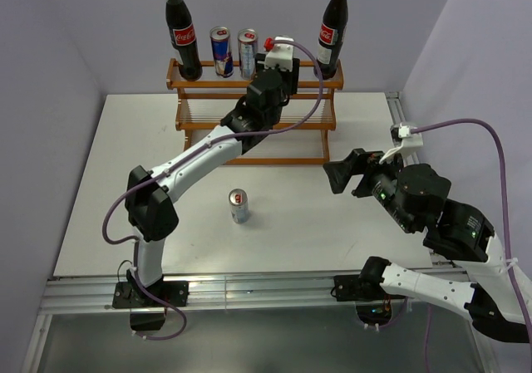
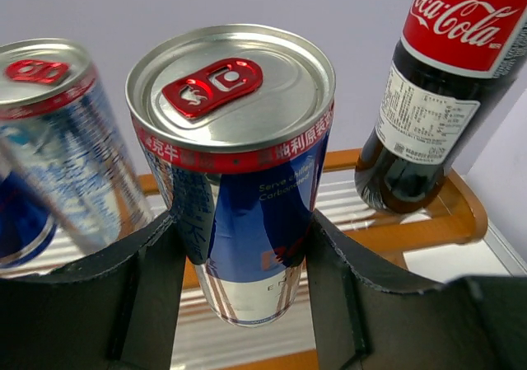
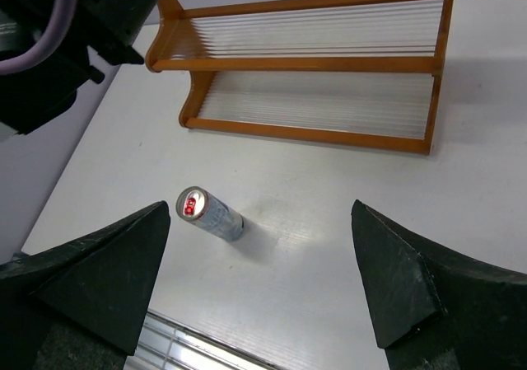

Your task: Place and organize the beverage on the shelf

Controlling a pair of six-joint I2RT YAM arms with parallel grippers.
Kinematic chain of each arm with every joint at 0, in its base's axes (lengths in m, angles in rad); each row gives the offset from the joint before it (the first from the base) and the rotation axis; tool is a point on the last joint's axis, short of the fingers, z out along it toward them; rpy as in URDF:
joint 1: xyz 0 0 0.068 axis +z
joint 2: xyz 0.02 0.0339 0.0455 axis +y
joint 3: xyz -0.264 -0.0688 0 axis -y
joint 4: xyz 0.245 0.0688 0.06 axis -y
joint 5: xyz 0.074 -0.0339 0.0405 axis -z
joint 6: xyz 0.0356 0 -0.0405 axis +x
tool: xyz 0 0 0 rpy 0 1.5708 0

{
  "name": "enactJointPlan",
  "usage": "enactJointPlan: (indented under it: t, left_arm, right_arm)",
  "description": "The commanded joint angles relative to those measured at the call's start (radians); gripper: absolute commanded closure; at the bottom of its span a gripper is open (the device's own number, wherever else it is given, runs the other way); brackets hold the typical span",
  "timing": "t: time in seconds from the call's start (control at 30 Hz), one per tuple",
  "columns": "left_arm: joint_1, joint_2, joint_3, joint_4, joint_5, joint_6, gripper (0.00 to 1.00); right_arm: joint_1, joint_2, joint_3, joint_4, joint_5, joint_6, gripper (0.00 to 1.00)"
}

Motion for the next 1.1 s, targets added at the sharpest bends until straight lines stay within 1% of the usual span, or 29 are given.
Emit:
enactJointPlan:
  t: [0.0,0.2,0.33,0.37,0.43,0.63,0.77,0.8,0.9,1.07]
  left_arm:
    - [0.029,0.032,0.123,0.054,0.031,0.039,1.0]
    - [0.057,0.095,0.153,0.065,0.034,0.042,1.0]
    - [0.08,0.121,0.172,0.059,0.065,0.034,1.0]
    - [0.086,0.127,0.179,0.054,0.068,-0.005,1.0]
    - [0.092,0.145,0.201,0.042,0.076,-0.013,1.0]
    - [0.098,0.173,0.227,0.029,0.07,0.01,1.0]
    - [0.101,0.159,0.187,0.048,0.059,0.014,1.0]
    - [0.103,0.156,0.178,0.049,0.051,0.048,1.0]
    - [0.106,0.15,0.161,0.052,0.047,0.056,1.0]
    - [0.12,0.138,0.118,0.058,0.042,0.034,1.0]
  right_arm:
    - [-0.006,-0.003,-0.009,0.043,0.018,-0.001,0.02]
    - [-0.006,0.006,-0.032,0.061,0.012,-0.007,0.02]
    - [-0.008,0.022,-0.032,0.068,0.004,-0.004,0.02]
    - [-0.008,0.022,-0.032,0.068,0.003,-0.004,0.02]
    - [-0.008,0.016,-0.035,0.069,-0.003,-0.001,0.02]
    - [-0.008,0.008,-0.041,0.078,-0.014,0.005,0.02]
    - [-0.008,0.011,-0.046,0.084,-0.02,0.005,0.03]
    - [-0.008,0.012,-0.046,0.086,-0.025,0.004,0.03]
    - [-0.008,0.022,-0.044,0.092,-0.033,0.0,0.03]
    - [-0.008,0.032,-0.049,0.106,-0.045,0.0,0.03]
